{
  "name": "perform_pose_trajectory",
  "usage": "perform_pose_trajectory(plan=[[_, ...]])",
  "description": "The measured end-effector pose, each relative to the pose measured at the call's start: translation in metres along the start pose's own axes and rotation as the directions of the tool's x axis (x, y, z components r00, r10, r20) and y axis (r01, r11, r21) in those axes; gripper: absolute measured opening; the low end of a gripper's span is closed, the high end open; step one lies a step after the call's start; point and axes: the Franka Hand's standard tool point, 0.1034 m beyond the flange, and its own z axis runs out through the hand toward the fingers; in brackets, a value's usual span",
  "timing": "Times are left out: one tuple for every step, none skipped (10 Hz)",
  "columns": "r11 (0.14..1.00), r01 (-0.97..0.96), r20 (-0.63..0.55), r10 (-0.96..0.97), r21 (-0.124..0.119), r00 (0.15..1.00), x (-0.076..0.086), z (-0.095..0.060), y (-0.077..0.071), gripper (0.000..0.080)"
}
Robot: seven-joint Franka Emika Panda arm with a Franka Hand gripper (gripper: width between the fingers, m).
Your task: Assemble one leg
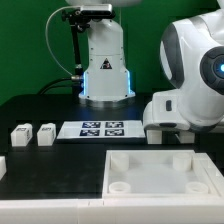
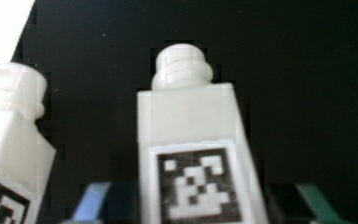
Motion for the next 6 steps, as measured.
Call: perform_pose_trajectory(plan=[[1.0, 0.0, 0.0, 0.0, 0.0, 1.0, 0.0, 0.0, 0.0, 0.029], [1.0, 0.0, 0.0, 0.0, 0.0, 1.0, 0.0, 0.0, 0.0, 0.029], [1.0, 0.0, 0.0, 0.0, 0.0, 1.0, 0.0, 0.0, 0.0, 0.029], [1.0, 0.0, 0.0, 0.0, 0.0, 1.0, 0.0, 0.0, 0.0, 0.029], [1.0, 0.015, 0.001, -0.015, -0.005, 1.0, 0.0, -0.002, 0.002, 0.029], [0.996, 0.087, 0.013, -0.087, -0.035, 0.996, -0.004, -0.03, 0.016, 0.029]])
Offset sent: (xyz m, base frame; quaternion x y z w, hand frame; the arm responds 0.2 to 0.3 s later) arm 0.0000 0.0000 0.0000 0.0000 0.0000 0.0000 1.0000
